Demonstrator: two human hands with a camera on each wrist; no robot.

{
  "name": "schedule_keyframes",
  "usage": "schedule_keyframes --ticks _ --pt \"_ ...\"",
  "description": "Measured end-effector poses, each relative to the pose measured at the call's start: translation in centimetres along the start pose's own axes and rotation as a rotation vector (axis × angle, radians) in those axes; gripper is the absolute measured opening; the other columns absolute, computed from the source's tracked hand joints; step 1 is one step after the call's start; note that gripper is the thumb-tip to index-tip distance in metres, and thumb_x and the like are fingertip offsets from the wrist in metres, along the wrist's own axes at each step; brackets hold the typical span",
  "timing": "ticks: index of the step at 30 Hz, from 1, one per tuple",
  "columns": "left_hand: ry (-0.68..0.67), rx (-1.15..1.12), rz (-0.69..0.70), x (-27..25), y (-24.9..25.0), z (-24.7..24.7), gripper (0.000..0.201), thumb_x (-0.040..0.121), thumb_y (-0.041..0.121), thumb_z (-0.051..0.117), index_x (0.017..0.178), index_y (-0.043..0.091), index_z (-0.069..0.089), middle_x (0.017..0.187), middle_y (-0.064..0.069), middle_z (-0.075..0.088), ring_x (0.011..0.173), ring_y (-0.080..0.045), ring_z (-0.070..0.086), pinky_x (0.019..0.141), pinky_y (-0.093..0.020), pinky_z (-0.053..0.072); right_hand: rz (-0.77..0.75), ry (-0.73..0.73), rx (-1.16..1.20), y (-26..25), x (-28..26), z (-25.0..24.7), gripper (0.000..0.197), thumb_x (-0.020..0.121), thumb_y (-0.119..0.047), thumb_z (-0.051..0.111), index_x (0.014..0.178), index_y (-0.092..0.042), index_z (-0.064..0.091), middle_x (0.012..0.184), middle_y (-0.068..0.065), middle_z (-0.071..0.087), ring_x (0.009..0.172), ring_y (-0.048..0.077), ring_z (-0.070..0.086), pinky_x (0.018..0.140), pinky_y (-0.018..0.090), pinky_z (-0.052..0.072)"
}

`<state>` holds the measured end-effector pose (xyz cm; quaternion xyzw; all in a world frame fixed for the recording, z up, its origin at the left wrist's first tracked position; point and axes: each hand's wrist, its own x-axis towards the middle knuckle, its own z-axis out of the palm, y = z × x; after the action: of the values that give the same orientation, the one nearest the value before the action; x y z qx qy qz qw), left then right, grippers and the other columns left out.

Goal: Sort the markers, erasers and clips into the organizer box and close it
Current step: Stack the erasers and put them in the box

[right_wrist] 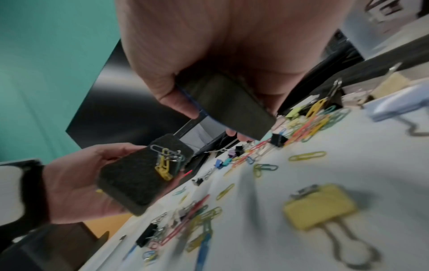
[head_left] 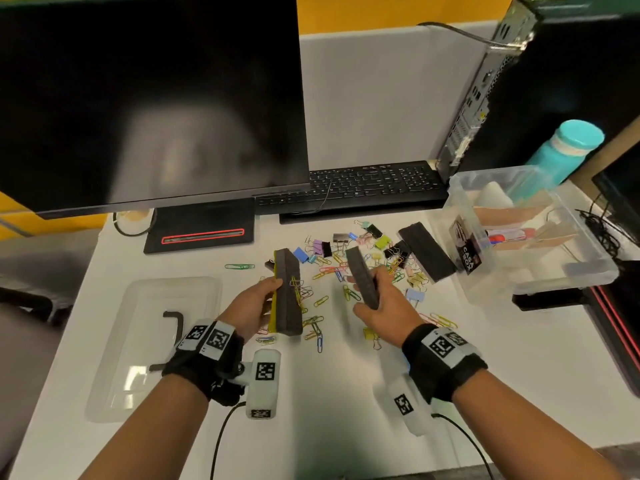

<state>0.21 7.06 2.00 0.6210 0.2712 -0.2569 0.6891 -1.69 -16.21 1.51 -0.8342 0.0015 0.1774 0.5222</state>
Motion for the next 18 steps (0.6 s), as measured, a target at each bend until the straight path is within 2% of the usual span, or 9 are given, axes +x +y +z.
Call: schedule_keyframes --ticks 2,5,6,8,10,11,14,16,18 --pt "0.007 -0.041 -0.024 -0.1 -0.1 0.5 0.031 0.096 0.024 0.045 0.118 0.006 0.058 0.112 -0.016 0.064 0.101 -0.028 0.06 0.096 -0.045 0.048 -0.068 -0.03 0.019 -1.1 -0.3 0.8 0.039 0.085 -0.011 0.059 0.117 -0.02 0.038 0.117 0.013 0.061 0.1 0.025 0.062 0.075 0.028 0.051" --pt "-0.022 -0.106 -0.016 -0.5 -0.1 1.5 0.026 0.096 0.021 0.043 0.109 0.006 0.059 0.1 -0.014 0.064 0.09 -0.026 0.061 0.083 -0.041 0.051 -0.191 -0.161 0.022 -2.9 -0.9 2.3 0.059 0.083 -0.009 0.057 0.134 -0.028 0.035 0.111 0.008 0.061 0.094 0.022 0.062 0.077 0.032 0.055" --pt "-0.052 -0.134 -0.011 -0.6 0.0 1.8 0.028 0.096 0.02 0.042 0.11 0.004 0.059 0.102 -0.016 0.064 0.092 -0.027 0.061 0.083 -0.042 0.05 -0.224 -0.227 0.003 -3.1 -1.0 2.9 0.069 0.082 -0.01 0.057 0.14 -0.033 0.029 0.122 0.005 0.059 0.101 0.02 0.061 0.085 0.032 0.054" --pt "-0.129 -0.202 -0.01 -0.9 0.2 2.3 0.031 0.096 0.021 0.038 0.109 0.002 0.059 0.101 -0.018 0.065 0.092 -0.028 0.061 0.082 -0.04 0.051 -0.295 -0.34 -0.088 -2.9 -1.0 3.5 0.084 0.081 -0.009 0.057 0.148 -0.037 0.015 0.15 -0.004 0.037 0.128 0.014 0.047 0.104 0.029 0.042" --pt "-0.158 -0.242 -0.024 -0.9 0.4 2.4 0.033 0.097 0.022 0.035 0.111 0.003 0.058 0.097 -0.015 0.067 0.086 -0.025 0.064 0.078 -0.037 0.053 -0.326 -0.385 -0.191 -2.3 -0.7 3.4 0.089 0.081 -0.012 0.056 0.151 -0.035 0.007 0.158 -0.011 0.016 0.139 0.009 0.03 0.111 0.024 0.03" --pt "-0.15 -0.259 -0.025 -0.8 0.4 2.2 0.035 0.098 0.022 0.033 0.116 0.003 0.057 0.1 -0.014 0.069 0.086 -0.024 0.065 0.076 -0.036 0.055 -0.3 -0.4 -0.223 -2.0 -0.6 3.1 0.089 0.081 -0.016 0.056 0.151 -0.034 0.005 0.159 -0.011 0.014 0.14 0.01 0.03 0.111 0.023 0.029" --pt "-0.125 -0.282 -0.02 -0.8 0.9 1.8 0.038 0.099 0.025 0.033 0.126 0.004 0.051 0.113 -0.015 0.065 0.095 -0.026 0.064 0.076 -0.038 0.055 -0.129 -0.434 -0.335 -0.3 -0.4 1.9 0.083 0.084 -0.02 0.055 0.151 -0.034 0.007 0.154 -0.002 0.029 0.132 0.018 0.041 0.103 0.023 0.034" --pt "-0.104 -0.229 -0.014 -0.7 1.2 1.7 0.037 0.099 0.025 0.035 0.125 0.004 0.051 0.113 -0.015 0.064 0.097 -0.026 0.062 0.077 -0.038 0.054 -0.076 -0.429 -0.391 0.5 -0.5 1.3 0.081 0.085 -0.022 0.056 0.15 -0.034 0.01 0.156 -0.001 0.027 0.137 0.02 0.036 0.11 0.028 0.031" --pt "-0.085 -0.149 -0.012 -0.9 1.2 2.0 0.035 0.099 0.024 0.036 0.123 0.004 0.052 0.113 -0.016 0.064 0.094 -0.025 0.063 0.073 -0.035 0.057 -0.081 -0.369 -0.365 0.1 -0.3 0.7 0.08 0.085 -0.02 0.056 0.151 -0.033 0.012 0.152 0.001 0.035 0.135 0.022 0.039 0.109 0.029 0.032"
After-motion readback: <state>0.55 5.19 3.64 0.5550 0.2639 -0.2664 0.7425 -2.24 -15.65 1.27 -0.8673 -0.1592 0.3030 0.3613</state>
